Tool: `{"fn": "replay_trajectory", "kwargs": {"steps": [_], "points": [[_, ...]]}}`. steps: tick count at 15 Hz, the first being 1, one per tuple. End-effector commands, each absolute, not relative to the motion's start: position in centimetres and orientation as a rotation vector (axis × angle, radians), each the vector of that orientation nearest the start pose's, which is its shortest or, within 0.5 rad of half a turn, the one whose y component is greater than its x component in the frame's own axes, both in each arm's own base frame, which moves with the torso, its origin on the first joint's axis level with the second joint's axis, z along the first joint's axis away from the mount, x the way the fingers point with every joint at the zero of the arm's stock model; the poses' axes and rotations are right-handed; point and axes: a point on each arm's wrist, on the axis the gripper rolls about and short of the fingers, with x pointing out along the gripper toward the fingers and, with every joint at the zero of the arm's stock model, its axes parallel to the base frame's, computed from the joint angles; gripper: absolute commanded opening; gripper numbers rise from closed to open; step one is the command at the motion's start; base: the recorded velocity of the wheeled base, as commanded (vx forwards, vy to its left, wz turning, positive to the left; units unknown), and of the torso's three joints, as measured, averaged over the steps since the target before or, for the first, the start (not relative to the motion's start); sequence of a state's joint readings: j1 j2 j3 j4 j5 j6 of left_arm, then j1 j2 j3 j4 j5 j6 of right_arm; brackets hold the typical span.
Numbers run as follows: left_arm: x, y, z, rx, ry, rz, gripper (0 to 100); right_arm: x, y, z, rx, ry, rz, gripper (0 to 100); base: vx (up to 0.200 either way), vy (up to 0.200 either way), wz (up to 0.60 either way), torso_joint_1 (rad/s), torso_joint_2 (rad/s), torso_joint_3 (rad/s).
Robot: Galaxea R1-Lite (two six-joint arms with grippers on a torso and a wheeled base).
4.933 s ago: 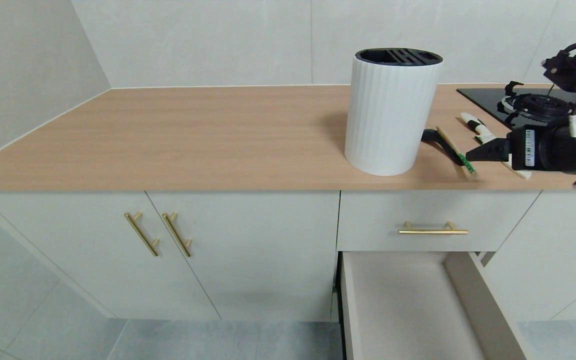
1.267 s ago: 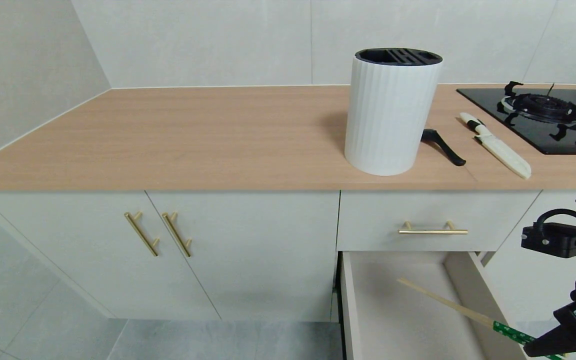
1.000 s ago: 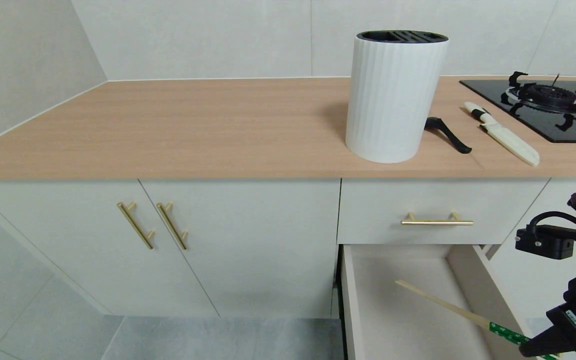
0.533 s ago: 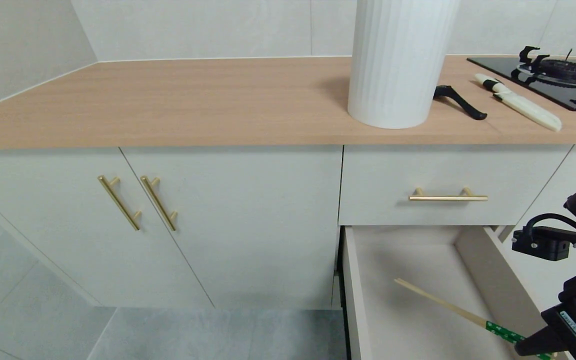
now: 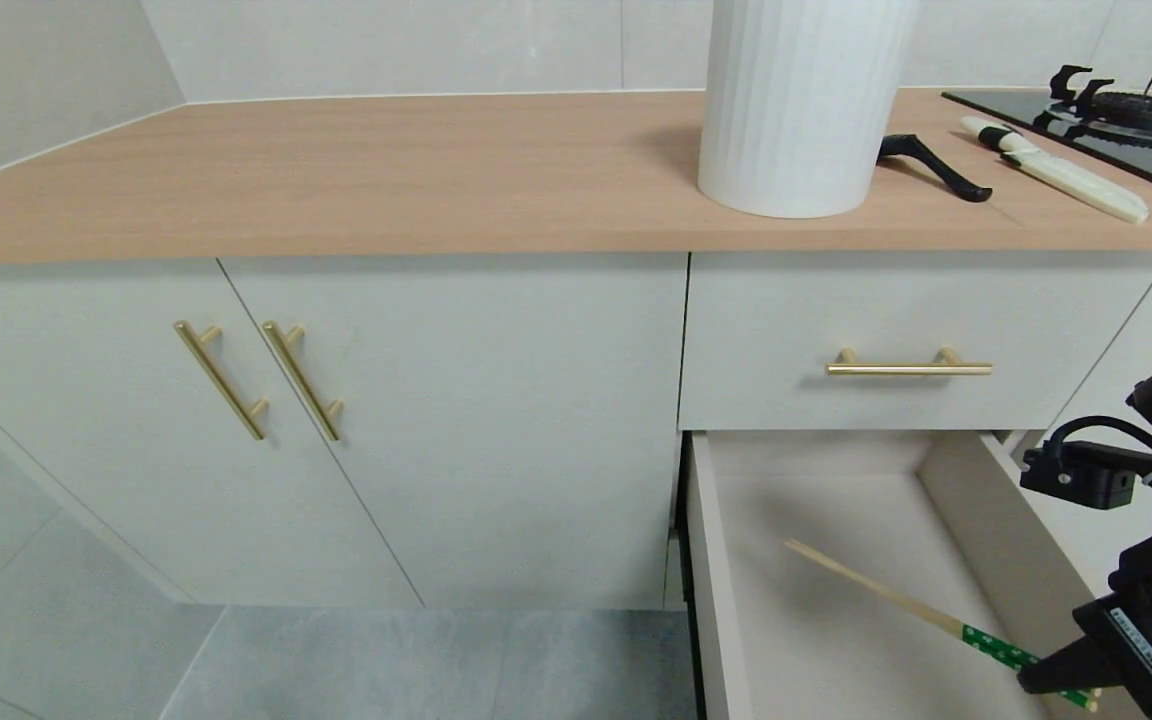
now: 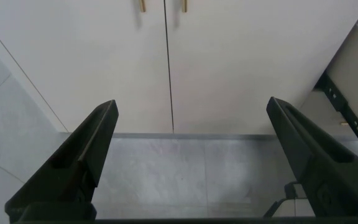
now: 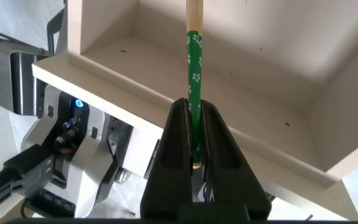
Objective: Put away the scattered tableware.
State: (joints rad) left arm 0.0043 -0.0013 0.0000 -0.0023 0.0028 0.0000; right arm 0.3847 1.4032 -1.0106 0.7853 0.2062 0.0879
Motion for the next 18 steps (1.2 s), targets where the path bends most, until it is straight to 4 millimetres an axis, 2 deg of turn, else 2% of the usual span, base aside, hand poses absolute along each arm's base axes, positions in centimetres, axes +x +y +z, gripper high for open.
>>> {"fn": "replay_trajectory", "kwargs": {"steps": [1, 3, 6, 8, 11, 13, 15, 17, 18], "points": [[-2.3, 0.0, 7.6, 0.0, -0.003, 0.008, 100, 16.9, 7.3, 20.2, -0.016, 1.167, 0.469, 0, 0.0, 0.0, 0.0, 0.0, 0.0, 0.0], [-2.3, 0.0, 7.6, 0.0, -0.003, 0.008, 100, 17.9, 7.8, 19.5, 0.038, 1.099, 0.457, 0, 0.0, 0.0, 0.0, 0.0, 0.0, 0.0], [-2.3, 0.0, 7.6, 0.0, -0.003, 0.008, 100, 19.8, 10.7, 18.5, 0.211, 1.135, 0.375, 0, 0.0, 0.0, 0.0, 0.0, 0.0, 0.0], [-2.3, 0.0, 7.6, 0.0, -0.003, 0.008, 100, 21.4, 12.7, 16.2, 0.17, 1.202, 0.279, 0, 0.0, 0.0, 0.0, 0.0, 0.0, 0.0], [-2.3, 0.0, 7.6, 0.0, -0.003, 0.008, 100, 23.8, 14.8, 12.6, 0.257, 1.211, 0.204, 0, 0.0, 0.0, 0.0, 0.0, 0.0, 0.0], [-2.3, 0.0, 7.6, 0.0, -0.003, 0.008, 100, 25.0, 15.3, 9.5, 0.216, 1.196, 0.131, 0, 0.0, 0.0, 0.0, 0.0, 0.0, 0.0], [-2.3, 0.0, 7.6, 0.0, -0.003, 0.008, 100, 25.2, 15.4, 8.1, 0.203, 1.177, 0.11, 0, 0.0, 0.0, 0.0, 0.0, 0.0, 0.0], [-2.3, 0.0, 7.6, 0.0, -0.003, 0.008, 100, 25.5, 15.9, 5.1, 0.19, 1.186, 0.112, 0, 0.0, 0.0, 0.0, 0.0, 0.0, 0.0], [-2.3, 0.0, 7.6, 0.0, -0.003, 0.008, 100, 25.6, 15.9, 4.4, 0.188, 1.186, 0.109, 0, 0.0, 0.0, 0.0, 0.0, 0.0, 0.0]]}}
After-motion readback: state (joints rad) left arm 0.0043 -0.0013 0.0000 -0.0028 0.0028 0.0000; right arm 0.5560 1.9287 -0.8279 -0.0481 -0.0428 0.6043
